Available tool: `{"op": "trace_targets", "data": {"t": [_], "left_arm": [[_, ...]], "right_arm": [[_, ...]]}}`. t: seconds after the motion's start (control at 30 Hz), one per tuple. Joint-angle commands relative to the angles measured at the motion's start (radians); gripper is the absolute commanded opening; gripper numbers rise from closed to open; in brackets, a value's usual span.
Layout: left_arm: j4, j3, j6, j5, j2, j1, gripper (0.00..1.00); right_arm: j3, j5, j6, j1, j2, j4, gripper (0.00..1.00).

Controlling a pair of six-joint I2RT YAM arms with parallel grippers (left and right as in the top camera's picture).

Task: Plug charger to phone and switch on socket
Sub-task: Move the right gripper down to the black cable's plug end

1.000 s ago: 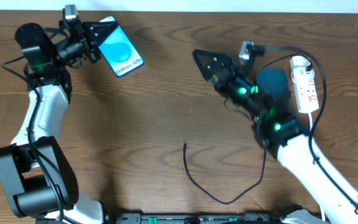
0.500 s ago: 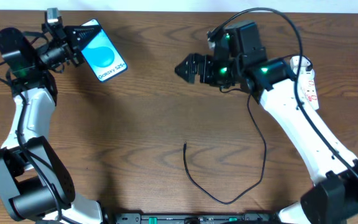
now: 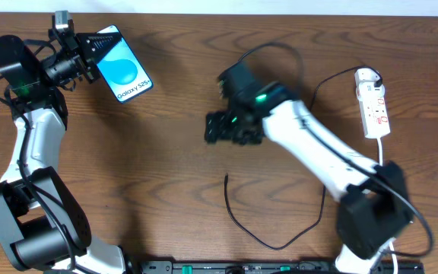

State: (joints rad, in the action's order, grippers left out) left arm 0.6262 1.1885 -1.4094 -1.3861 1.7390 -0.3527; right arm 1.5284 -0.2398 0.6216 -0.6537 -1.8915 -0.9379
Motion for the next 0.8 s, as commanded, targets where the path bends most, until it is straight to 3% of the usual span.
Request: {"op": "trace_targets", "data": {"t": [0.0,0.37,0.77], "left_arm": [[0.008,0.015,0.014,-0.026,-0.022,-0.002,0.07],[0.008,0.015,0.014,-0.046,-0.022,-0.002,0.07],[0.008,0.015,0.014,-0.045,-0.022,-0.002,0.07]], "right_arm": [[0.012,0.132,0.137,-0.062,-0.048,-0.028,0.82],[-0.02,0.163,0.274,-0.161,-0.107,-0.111,0.82],[-0.174,0.124,0.298,-0.186,-0.107,-0.018,0.81]]}}
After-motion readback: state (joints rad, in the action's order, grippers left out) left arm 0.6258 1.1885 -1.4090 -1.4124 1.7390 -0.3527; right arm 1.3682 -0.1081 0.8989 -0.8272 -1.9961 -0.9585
